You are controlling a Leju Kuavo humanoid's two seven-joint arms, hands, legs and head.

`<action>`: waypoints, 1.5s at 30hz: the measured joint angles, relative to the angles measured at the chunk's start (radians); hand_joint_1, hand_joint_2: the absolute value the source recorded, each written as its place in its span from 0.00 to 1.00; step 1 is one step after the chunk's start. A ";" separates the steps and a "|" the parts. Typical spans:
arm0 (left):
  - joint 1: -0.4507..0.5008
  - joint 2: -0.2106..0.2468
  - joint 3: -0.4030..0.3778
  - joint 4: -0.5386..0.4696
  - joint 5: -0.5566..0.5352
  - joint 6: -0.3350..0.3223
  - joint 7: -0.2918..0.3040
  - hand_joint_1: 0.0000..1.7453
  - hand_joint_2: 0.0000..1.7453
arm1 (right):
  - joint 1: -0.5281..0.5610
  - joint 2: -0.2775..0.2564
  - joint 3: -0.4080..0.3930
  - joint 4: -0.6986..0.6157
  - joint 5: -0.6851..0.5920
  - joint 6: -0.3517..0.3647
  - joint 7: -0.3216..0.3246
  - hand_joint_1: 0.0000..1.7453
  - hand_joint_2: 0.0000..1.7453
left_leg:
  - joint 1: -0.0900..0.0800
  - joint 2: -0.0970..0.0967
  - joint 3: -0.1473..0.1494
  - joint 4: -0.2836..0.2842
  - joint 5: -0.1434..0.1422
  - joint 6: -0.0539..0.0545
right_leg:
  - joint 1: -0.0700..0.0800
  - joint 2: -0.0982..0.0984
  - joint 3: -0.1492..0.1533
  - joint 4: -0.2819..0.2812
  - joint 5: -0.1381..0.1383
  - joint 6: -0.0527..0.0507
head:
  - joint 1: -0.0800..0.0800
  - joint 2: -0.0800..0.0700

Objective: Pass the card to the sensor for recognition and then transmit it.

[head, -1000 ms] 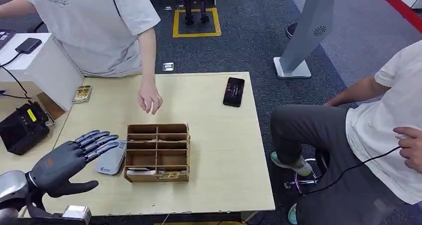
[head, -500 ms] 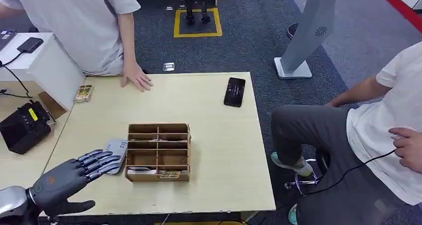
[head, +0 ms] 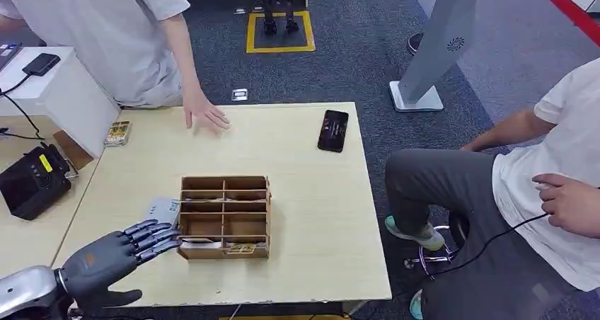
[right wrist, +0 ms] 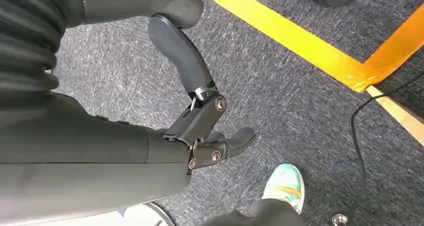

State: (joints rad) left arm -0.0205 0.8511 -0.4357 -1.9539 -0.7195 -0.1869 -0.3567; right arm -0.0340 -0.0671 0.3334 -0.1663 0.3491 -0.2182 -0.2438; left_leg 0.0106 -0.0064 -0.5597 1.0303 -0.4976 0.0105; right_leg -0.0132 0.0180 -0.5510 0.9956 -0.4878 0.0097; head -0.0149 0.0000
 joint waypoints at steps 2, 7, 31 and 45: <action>-0.001 0.000 -0.004 0.003 0.000 0.000 0.000 0.00 1.00 | 0.000 0.000 0.000 0.000 0.000 0.000 0.000 0.00 1.00 | 0.000 0.000 0.000 0.000 0.000 0.000 | 0.000 0.000 0.000 0.000 0.000 0.000 | 0.000 0.000; -0.001 -0.004 -0.016 0.006 -0.001 0.012 0.011 0.00 1.00 | 0.000 0.000 0.000 0.000 0.005 0.000 0.003 0.00 1.00 | 0.000 0.000 0.000 0.000 0.000 0.000 | 0.000 0.000 0.000 0.000 0.000 0.000 | 0.000 0.000; -0.110 -0.223 -0.183 0.204 -0.202 0.165 0.146 0.00 1.00 | -0.010 0.001 0.000 -0.003 0.019 0.003 0.010 0.00 1.00 | 0.000 0.000 0.000 0.000 0.000 0.000 | 0.000 0.000 0.000 0.000 0.000 0.000 | 0.000 0.000; -0.112 -0.260 -0.191 0.236 -0.221 0.189 0.167 0.00 1.00 | -0.010 0.001 0.000 -0.003 0.021 0.002 0.007 0.00 1.00 | 0.000 0.000 0.000 0.000 0.000 0.000 | 0.000 0.000 0.000 0.000 0.000 0.000 | 0.000 0.000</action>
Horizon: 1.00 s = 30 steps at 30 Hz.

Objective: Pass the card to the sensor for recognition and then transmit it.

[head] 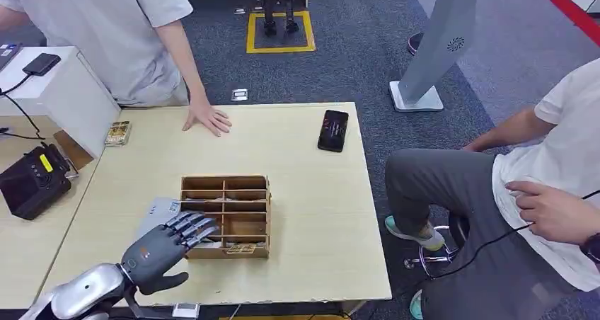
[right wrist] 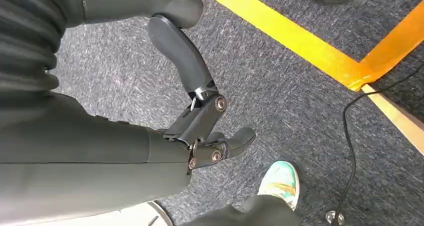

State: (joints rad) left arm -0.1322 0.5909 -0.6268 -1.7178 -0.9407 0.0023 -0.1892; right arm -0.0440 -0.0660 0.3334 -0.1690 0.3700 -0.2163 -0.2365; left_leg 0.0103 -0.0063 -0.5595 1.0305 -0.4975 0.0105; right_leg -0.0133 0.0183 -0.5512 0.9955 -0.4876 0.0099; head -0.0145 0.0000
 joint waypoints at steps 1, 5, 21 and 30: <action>0.000 -0.004 0.000 0.003 -0.004 0.002 0.003 0.00 1.00 | 0.000 0.000 0.000 0.000 0.000 0.000 0.000 0.00 1.00 | 0.000 0.000 0.000 0.000 0.000 0.000 | 0.000 0.000 0.000 0.000 0.000 0.000 | 0.000 0.000; 0.000 -0.016 0.000 0.015 -0.006 0.011 0.018 0.00 1.00 | 0.001 0.000 0.000 0.000 0.000 -0.001 0.000 0.00 1.00 | 0.000 0.000 0.000 0.000 0.000 0.000 | 0.000 0.000 0.000 0.000 0.000 0.000 | 0.000 0.000; 0.000 -0.066 0.014 0.053 -0.030 0.032 0.053 0.00 1.00 | 0.004 0.000 -0.004 0.000 0.000 -0.006 0.000 0.00 1.00 | 0.000 0.000 0.000 0.000 0.000 0.000 | 0.000 0.000 0.000 0.000 0.000 0.000 | 0.000 0.000; 0.000 -0.077 0.022 0.065 -0.033 0.033 0.053 0.00 1.00 | 0.005 0.000 -0.005 0.000 0.000 -0.006 0.000 0.00 1.00 | 0.000 0.000 0.000 0.000 0.000 0.000 | 0.000 0.000 0.000 0.000 0.000 0.000 | 0.000 0.000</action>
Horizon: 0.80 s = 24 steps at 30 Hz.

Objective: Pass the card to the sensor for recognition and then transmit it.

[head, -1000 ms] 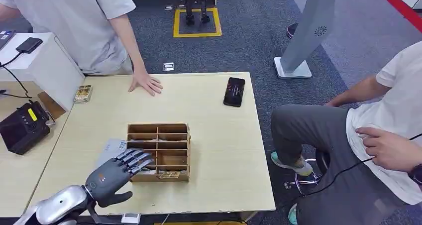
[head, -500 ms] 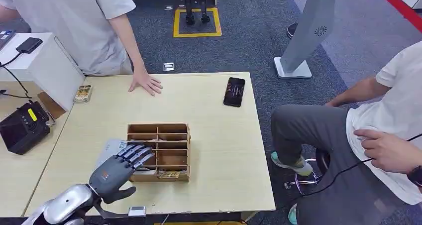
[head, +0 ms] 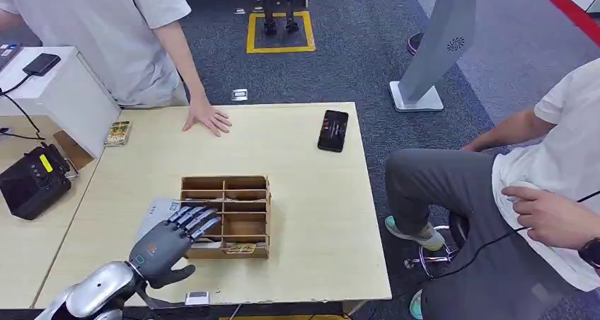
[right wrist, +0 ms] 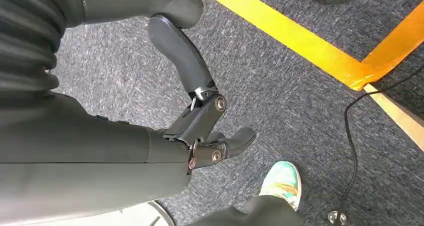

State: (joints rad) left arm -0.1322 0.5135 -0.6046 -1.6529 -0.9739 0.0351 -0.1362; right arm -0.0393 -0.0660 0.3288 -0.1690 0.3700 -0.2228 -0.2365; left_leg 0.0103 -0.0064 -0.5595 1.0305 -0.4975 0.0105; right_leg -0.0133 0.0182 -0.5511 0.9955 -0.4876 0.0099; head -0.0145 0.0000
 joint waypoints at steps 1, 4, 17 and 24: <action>0.000 -0.001 0.003 0.001 0.000 0.000 0.000 0.00 1.00 | 0.000 0.000 0.000 0.000 0.000 0.000 0.000 0.00 1.00 | 0.000 0.000 0.000 0.000 0.000 0.000 | 0.000 0.000 0.000 0.000 0.000 0.000 | 0.000 0.000; 0.000 -0.002 0.006 0.004 0.000 -0.001 0.000 0.00 1.00 | 0.000 0.000 0.000 0.000 0.000 -0.001 0.000 0.00 1.00 | 0.000 0.000 0.000 0.000 0.000 0.000 | 0.000 0.000 0.000 0.000 0.000 0.000 | 0.000 0.000; 0.000 -0.006 0.030 0.022 0.006 -0.013 0.000 0.00 1.00 | 0.000 0.000 -0.001 0.000 0.005 -0.004 0.000 0.00 1.00 | 0.000 0.000 0.000 0.000 0.000 0.000 | 0.000 0.000 0.000 0.000 0.000 0.000 | 0.000 0.000; 0.000 -0.008 0.032 0.025 0.006 -0.013 0.000 0.00 1.00 | 0.000 0.000 -0.001 0.000 0.006 -0.004 0.000 0.00 1.00 | 0.000 0.000 0.000 0.000 0.000 0.000 | 0.000 0.000 0.000 0.000 0.000 0.000 | 0.000 0.000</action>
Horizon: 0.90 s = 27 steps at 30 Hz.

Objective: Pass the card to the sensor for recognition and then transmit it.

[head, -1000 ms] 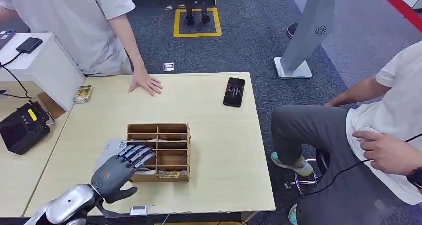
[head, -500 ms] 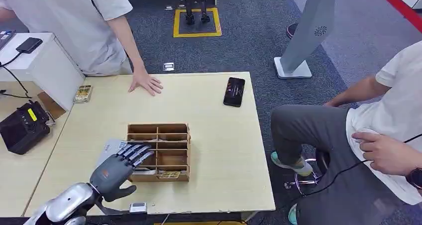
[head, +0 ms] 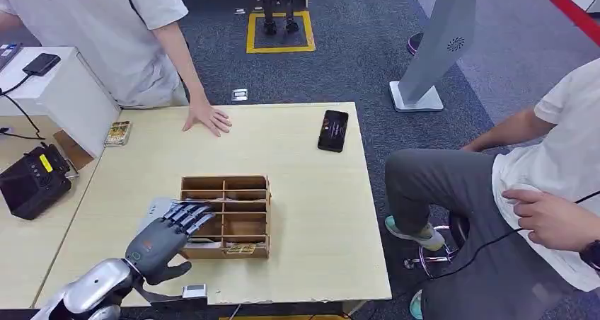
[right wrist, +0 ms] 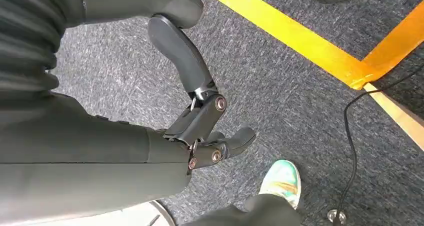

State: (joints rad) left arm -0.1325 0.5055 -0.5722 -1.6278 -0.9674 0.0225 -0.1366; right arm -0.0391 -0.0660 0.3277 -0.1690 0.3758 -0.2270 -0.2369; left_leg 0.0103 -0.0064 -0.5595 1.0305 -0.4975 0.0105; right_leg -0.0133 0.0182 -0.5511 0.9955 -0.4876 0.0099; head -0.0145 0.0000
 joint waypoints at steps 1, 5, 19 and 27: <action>0.000 0.000 0.000 0.000 0.000 0.000 0.000 0.00 1.00 | 0.000 0.000 0.000 0.000 0.000 0.000 0.000 0.00 1.00 | 0.000 0.000 0.000 0.000 0.000 0.000 | 0.000 0.000 0.000 0.000 0.000 0.000 | 0.000 0.000; 0.000 0.000 0.001 0.000 0.000 0.000 0.000 0.00 1.00 | 0.000 0.000 0.000 0.000 0.000 0.000 0.000 0.00 1.00 | 0.000 0.000 0.000 0.000 0.000 0.000 | 0.000 0.000 0.000 0.000 0.000 0.000 | 0.000 0.000; 0.000 -0.001 0.003 0.003 0.003 -0.010 -0.002 0.00 1.00 | 0.000 0.000 0.000 0.000 0.002 0.000 -0.001 0.00 1.00 | 0.000 0.000 0.000 0.000 0.000 0.000 | 0.000 0.000 0.000 0.000 0.000 0.000 | 0.000 0.000; 0.000 0.000 0.003 0.006 0.005 -0.018 -0.006 0.00 1.00 | 0.000 0.000 -0.002 0.000 0.002 0.000 -0.001 0.00 1.00 | 0.000 0.000 0.000 0.000 0.000 0.000 | 0.000 0.000 0.000 0.000 0.000 0.000 | 0.000 0.000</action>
State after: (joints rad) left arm -0.1325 0.5058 -0.5692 -1.6213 -0.9625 0.0046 -0.1431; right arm -0.0392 -0.0660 0.3262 -0.1690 0.3773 -0.2270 -0.2380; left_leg 0.0103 -0.0064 -0.5596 1.0305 -0.4975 0.0105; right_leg -0.0133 0.0182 -0.5511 0.9955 -0.4875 0.0099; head -0.0145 0.0000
